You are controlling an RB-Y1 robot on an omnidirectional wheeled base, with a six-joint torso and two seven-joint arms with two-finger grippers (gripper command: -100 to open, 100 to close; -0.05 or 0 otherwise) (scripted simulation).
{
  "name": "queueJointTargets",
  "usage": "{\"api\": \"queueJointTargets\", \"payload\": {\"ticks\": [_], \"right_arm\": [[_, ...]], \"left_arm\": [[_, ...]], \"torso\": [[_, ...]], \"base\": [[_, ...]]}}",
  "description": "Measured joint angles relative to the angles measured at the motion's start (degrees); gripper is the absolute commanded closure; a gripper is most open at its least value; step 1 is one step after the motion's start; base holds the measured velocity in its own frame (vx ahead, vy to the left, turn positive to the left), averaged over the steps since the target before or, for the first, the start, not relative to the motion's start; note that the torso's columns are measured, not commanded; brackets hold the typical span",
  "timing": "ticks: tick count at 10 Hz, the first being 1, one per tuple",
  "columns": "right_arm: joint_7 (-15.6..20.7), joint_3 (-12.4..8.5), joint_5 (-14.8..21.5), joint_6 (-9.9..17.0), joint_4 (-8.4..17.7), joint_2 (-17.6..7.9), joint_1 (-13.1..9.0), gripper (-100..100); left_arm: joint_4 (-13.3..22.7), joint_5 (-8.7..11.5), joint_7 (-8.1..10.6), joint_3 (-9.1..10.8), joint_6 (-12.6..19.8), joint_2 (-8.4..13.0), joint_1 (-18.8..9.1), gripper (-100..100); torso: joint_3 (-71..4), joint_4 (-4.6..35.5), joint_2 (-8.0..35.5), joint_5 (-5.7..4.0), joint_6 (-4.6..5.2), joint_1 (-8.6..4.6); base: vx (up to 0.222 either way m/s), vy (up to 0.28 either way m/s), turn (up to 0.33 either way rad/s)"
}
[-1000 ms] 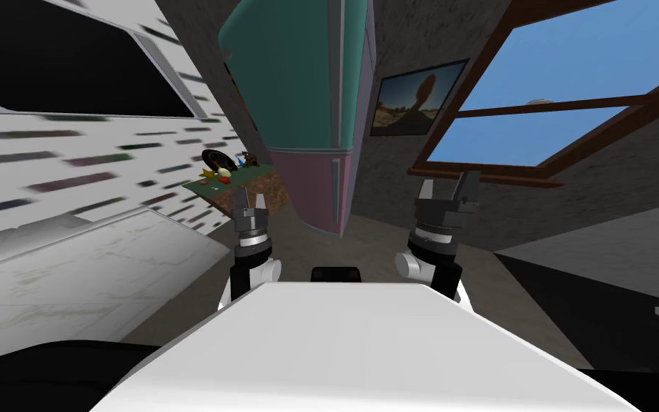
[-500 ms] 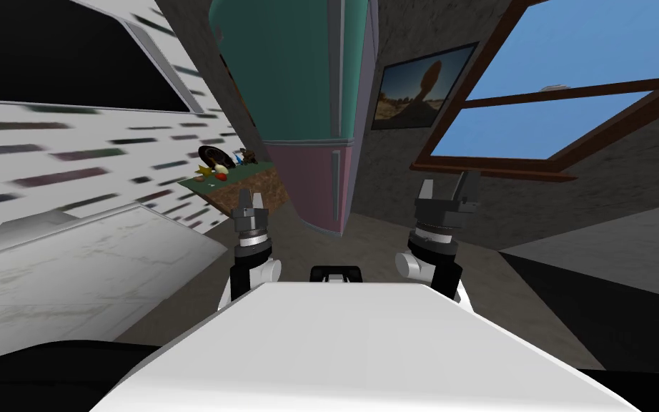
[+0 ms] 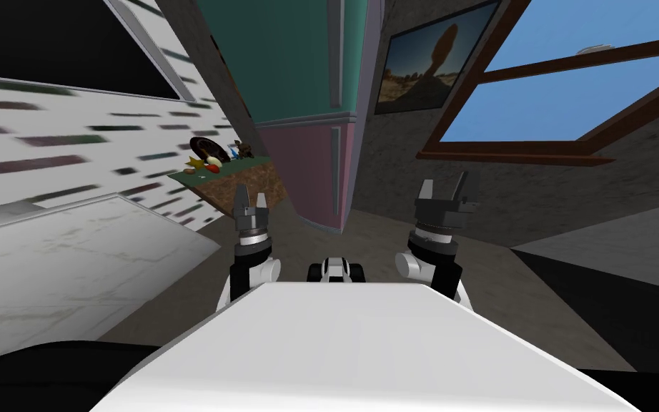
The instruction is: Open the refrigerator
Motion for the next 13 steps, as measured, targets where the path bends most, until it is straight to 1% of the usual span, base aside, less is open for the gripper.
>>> {"api": "queueJointTargets", "payload": {"ticks": [1, 2, 4, 7, 10, 12, 13], "right_arm": [[0.0, 0.0, 0.0, 0.0, 0.01, 0.0, 0.0, 0], [0.0, 0.0, 0.0, 0.0, 0.01, 0.0, 0.01, 0], [0.0, 0.0, 0.0, 0.0, 0.01, 0.0, 0.01, 0], [0.0, 0.0, 0.0, 0.0, 0.01, 0.0, 0.01, 0], [0.0, 0.0, 0.0, 0.0, 0.01, 0.0, 0.01, 0], [0.0, 0.0, 0.0, 0.0, 0.01, 0.0, 0.01, 0], [0.0, 0.0, 0.0, 0.0, 0.0, 0.0, 0.01, 0]], "left_arm": [[-0.33, -0.16, 0.0, -0.18, 0.85, 1.07, -0.5, -100], [-0.18, -0.25, 0.03, -0.12, 1.78, 1.92, -1.65, -100], [-0.36, -0.56, 0.03, -0.22, 4.25, 3.03, -3.93, -100], [-0.6, -1.26, -0.06, -0.77, 8.04, 3.91, -7.42, -100], [-1.0, -1.78, 0.08, -0.77, 13.04, 4.9, -12.08, -100], [-1.46, -2.32, 0.06, -1.11, 16.13, 5.33, -15.13, -100], [-1.51, -2.41, 0.07, -1.09, 17.24, 5.47, -16.02, -100]], "torso": [[-1.15, 0.55, 0.49, -0.01, -0.01, -0.02], [-1.41, 0.7, 0.62, -0.01, 0.0, -0.01], [-1.42, 0.79, 0.75, 0.01, -0.01, 0.03], [-1.41, 0.81, 0.78, -0.01, -0.01, -0.01], [-1.4, 0.81, 0.79, 0.01, -0.01, 0.03], [-1.41, 0.8, 0.78, -0.01, -0.01, -0.02], [-1.38, 0.81, 0.83, 0.01, -0.02, 0.06]], "base": [[0.045, -0.023, -0.006], [0.051, -0.023, -0.01], [0.057, -0.022, -0.01], [0.065, -0.031, -0.012], [0.069, -0.033, -0.014], [0.066, -0.035, -0.01], [0.048, -0.015, -0.007]]}}
